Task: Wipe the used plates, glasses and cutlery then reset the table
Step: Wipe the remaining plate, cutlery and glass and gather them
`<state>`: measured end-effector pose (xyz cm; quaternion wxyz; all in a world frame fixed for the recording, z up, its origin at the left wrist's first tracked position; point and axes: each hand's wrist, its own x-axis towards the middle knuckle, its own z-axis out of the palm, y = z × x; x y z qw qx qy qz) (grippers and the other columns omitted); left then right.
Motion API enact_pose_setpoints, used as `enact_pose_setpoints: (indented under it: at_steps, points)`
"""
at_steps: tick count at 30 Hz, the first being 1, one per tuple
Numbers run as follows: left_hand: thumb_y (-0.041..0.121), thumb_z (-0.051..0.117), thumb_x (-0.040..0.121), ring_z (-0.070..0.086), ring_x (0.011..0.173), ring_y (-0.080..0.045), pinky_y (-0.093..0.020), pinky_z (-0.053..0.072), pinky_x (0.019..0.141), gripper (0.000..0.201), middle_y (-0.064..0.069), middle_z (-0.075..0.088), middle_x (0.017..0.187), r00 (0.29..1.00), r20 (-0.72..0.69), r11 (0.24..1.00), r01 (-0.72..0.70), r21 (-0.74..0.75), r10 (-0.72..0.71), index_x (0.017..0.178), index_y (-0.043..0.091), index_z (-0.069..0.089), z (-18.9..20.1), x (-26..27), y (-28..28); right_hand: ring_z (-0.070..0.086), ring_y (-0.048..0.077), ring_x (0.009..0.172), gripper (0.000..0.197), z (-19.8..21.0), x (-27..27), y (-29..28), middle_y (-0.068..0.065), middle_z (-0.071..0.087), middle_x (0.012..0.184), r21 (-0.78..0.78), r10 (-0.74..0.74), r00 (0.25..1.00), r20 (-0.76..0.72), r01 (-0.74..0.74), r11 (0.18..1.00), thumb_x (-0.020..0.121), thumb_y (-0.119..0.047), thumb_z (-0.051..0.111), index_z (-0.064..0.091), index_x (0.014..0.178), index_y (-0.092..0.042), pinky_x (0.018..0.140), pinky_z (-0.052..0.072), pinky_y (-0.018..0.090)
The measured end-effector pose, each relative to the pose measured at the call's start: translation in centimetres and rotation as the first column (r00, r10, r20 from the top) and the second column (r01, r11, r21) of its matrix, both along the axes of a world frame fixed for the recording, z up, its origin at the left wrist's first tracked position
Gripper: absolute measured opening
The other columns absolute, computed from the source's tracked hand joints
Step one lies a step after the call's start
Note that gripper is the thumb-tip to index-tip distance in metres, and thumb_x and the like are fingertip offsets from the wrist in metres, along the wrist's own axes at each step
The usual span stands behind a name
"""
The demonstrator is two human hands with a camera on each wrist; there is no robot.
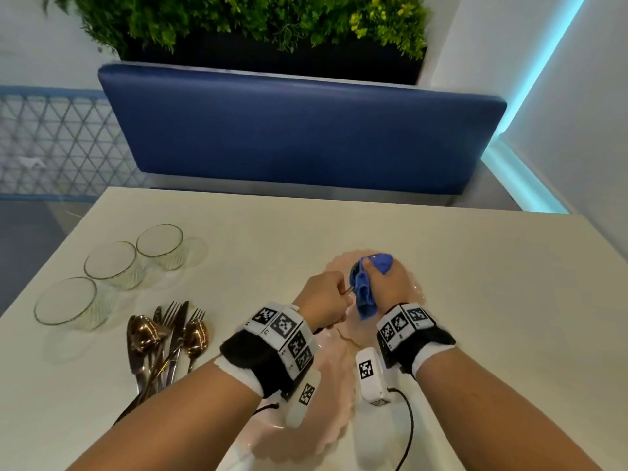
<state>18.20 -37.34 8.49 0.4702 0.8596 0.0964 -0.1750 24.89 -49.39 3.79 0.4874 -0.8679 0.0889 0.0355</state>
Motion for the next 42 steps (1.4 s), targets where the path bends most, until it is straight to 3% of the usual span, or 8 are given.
enact_pose_setpoints:
  at_steps: [9,17,24,28,32,35,39,42]
  points:
    - [0.021,0.031,0.100,0.034,0.041,-0.013,-0.016,0.027,0.035,0.023,-0.002,0.045,0.060,0.995,-0.100,0.961,-0.049,-0.272,0.022,0.091,0.012,0.051,0.4,-3.3,1.2,0.057,0.024,0.100,0.035,3.2,1.3,-0.5,0.016,0.061,0.113,0.226,-0.254,0.932,0.258,0.198,0.954,0.089,-0.020,0.062,0.053,0.117,-0.001,0.083,0.042,0.024]
    - [0.019,0.028,0.100,0.028,0.043,-0.013,-0.017,0.022,0.038,0.030,-0.001,0.037,0.056,0.994,-0.056,0.948,-0.107,-0.301,0.095,0.074,0.013,0.043,0.7,-4.0,3.3,0.063,0.019,0.069,0.032,2.4,0.7,2.4,0.015,0.062,0.087,0.452,-0.089,0.996,0.008,0.076,0.889,0.075,-0.018,0.071,0.056,0.097,0.001,0.058,0.051,0.028]
    - [0.020,0.030,0.100,0.037,0.047,-0.015,-0.022,0.031,0.042,0.033,-0.002,0.043,0.058,0.986,0.070,0.973,-0.139,-0.186,0.154,0.070,0.016,0.043,-0.1,-4.2,5.2,0.058,0.022,0.079,0.025,1.8,-0.7,6.6,0.002,0.058,0.075,0.509,-0.075,0.989,-0.131,0.132,0.850,0.095,-0.033,0.051,0.055,0.076,-0.018,0.069,0.049,0.031]
    - [0.010,0.033,0.095,0.037,0.047,-0.017,-0.024,0.029,0.043,0.028,-0.006,0.044,0.059,0.956,0.023,0.936,-0.281,-0.212,0.292,0.071,0.006,0.047,-1.5,-3.5,6.8,0.060,0.024,0.078,0.031,1.0,-3.7,11.0,0.013,0.062,0.081,0.597,0.037,0.970,-0.240,0.117,0.793,0.096,-0.029,0.051,0.060,0.086,-0.002,0.081,0.048,0.040]
    - [0.014,0.051,0.090,0.059,0.073,-0.021,-0.027,0.045,0.060,0.005,-0.012,0.062,0.087,0.938,-0.166,0.857,-0.345,-0.382,0.304,0.094,0.013,0.051,-1.4,-4.3,9.2,0.067,0.028,0.096,0.030,1.8,-4.4,10.5,0.012,0.070,0.101,0.460,0.269,0.956,-0.120,-0.187,0.868,0.085,-0.038,0.065,0.064,0.104,-0.015,0.092,0.052,0.048]
    - [0.013,0.051,0.088,0.050,0.112,-0.020,-0.036,0.040,0.092,0.041,0.000,0.055,0.116,0.900,-0.186,0.729,-0.430,-0.533,0.394,0.127,0.023,0.042,-0.6,-4.0,12.4,0.065,0.030,0.100,0.022,2.6,-5.8,10.9,0.013,0.068,0.105,0.395,0.426,0.900,-0.095,-0.359,0.846,0.089,-0.019,0.062,0.061,0.110,-0.011,0.087,0.054,0.040]
    - [0.025,0.046,0.096,0.056,0.098,-0.023,-0.036,0.045,0.091,0.024,-0.012,0.063,0.103,0.835,-0.241,0.613,-0.531,-0.585,0.494,0.097,0.008,0.064,-1.9,-4.8,14.0,0.065,0.027,0.095,0.013,2.6,-8.8,14.1,0.013,0.069,0.098,0.247,0.644,0.765,0.001,-0.624,0.742,0.090,-0.010,0.059,0.062,0.089,-0.023,0.086,0.051,0.037]
    - [0.016,0.044,0.098,0.058,0.076,-0.020,-0.029,0.049,0.075,0.028,-0.010,0.067,0.071,0.691,-0.359,0.347,-0.661,-0.665,0.628,0.075,0.006,0.056,-3.3,-6.1,15.5,0.064,0.025,0.089,0.005,1.5,-10.2,16.4,0.011,0.068,0.093,0.203,0.718,0.692,-0.075,-0.694,0.691,0.087,-0.012,0.062,0.061,0.086,-0.018,0.086,0.051,0.036]
